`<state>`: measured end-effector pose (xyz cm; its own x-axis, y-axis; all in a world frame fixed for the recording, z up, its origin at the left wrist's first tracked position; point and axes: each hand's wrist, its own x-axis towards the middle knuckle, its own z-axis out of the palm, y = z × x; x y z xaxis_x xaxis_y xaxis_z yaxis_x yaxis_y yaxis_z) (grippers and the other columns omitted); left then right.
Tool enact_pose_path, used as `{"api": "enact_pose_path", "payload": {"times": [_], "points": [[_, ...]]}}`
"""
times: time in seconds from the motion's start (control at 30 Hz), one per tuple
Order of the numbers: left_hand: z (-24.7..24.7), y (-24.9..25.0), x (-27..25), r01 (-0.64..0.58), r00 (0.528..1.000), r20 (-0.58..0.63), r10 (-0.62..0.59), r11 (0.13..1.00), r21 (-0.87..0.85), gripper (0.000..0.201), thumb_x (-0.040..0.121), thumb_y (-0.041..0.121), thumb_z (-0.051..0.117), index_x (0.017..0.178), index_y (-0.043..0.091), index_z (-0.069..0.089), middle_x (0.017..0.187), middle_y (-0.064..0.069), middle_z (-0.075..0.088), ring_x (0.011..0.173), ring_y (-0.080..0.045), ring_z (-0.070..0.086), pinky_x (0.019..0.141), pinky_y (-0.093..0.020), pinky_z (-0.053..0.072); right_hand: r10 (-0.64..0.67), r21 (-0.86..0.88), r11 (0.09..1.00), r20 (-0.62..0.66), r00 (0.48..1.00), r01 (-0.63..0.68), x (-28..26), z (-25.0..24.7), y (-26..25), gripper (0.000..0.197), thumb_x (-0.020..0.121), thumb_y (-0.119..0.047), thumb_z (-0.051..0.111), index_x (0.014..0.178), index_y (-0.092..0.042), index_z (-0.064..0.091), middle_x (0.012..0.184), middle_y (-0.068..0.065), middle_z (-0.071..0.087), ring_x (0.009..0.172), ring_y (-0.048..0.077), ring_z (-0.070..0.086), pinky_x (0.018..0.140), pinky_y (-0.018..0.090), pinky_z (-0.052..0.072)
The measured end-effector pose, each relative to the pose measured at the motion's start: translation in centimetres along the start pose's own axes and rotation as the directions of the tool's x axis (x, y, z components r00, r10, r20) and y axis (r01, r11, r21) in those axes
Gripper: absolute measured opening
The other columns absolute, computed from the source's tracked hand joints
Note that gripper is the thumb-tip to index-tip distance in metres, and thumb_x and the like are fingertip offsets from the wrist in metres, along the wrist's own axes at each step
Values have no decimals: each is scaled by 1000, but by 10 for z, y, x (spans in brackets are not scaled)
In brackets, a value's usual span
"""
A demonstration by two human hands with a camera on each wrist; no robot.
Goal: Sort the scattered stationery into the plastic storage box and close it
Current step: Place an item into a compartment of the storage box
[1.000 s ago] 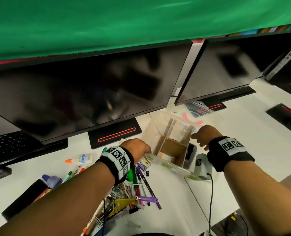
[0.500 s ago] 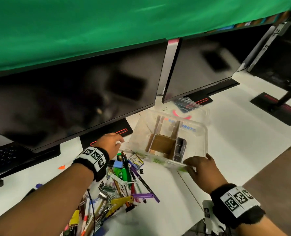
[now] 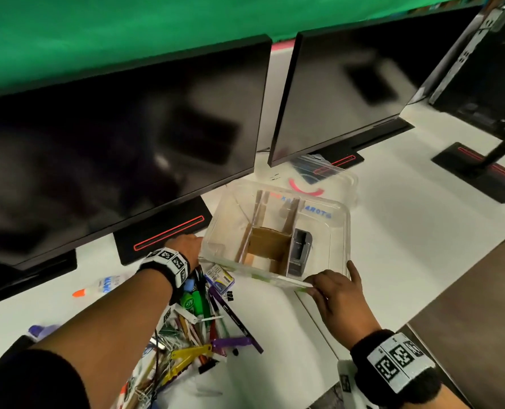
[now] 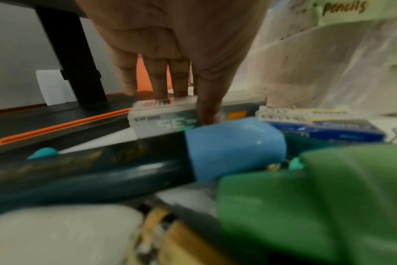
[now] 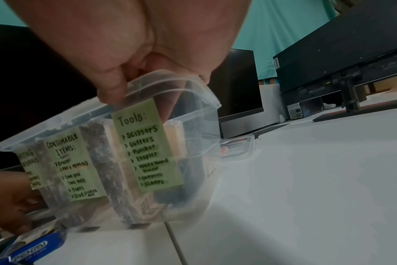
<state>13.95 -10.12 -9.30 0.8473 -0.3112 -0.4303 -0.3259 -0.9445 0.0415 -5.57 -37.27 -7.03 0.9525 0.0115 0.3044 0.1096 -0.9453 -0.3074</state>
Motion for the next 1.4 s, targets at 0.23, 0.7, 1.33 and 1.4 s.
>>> {"api": "enact_pose_path", "payload": {"times": [0.23,0.7,1.33,1.4], "points": [[-6,-26,-19,103,982,-129,-140,961,-255,50,79,31,68,124,19,52,119,-12,57,110,-30,57,95,-36,47,28,4,1000,32,999,-28,-1,1,0,41,96,-48,24,83,-27,57,74,-10,62,70,13,64,107,41,20],[-62,34,-126,-353,901,-407,152,802,-482,56,75,24,75,128,25,54,115,7,56,106,-10,53,93,-29,49,220,277,924,180,959,-264,21,-42,-50,47,83,-55,54,115,-22,62,98,-8,65,93,14,60,99,33,41],[-51,35,-100,-288,951,-165,262,944,-158,28,95,26,49,119,32,63,124,9,63,114,-12,56,98,-22,42,577,16,807,195,793,-590,104,-87,-11,39,83,-16,61,120,-7,58,114,18,65,107,33,59,85,28,45],[-51,36,-97,-282,950,-180,254,946,-157,27,95,25,49,115,33,66,120,11,65,110,-12,58,94,-23,44,578,-99,811,280,766,-576,114,-75,-8,37,84,-14,60,119,-2,56,118,19,62,109,34,58,86,31,47]]}}
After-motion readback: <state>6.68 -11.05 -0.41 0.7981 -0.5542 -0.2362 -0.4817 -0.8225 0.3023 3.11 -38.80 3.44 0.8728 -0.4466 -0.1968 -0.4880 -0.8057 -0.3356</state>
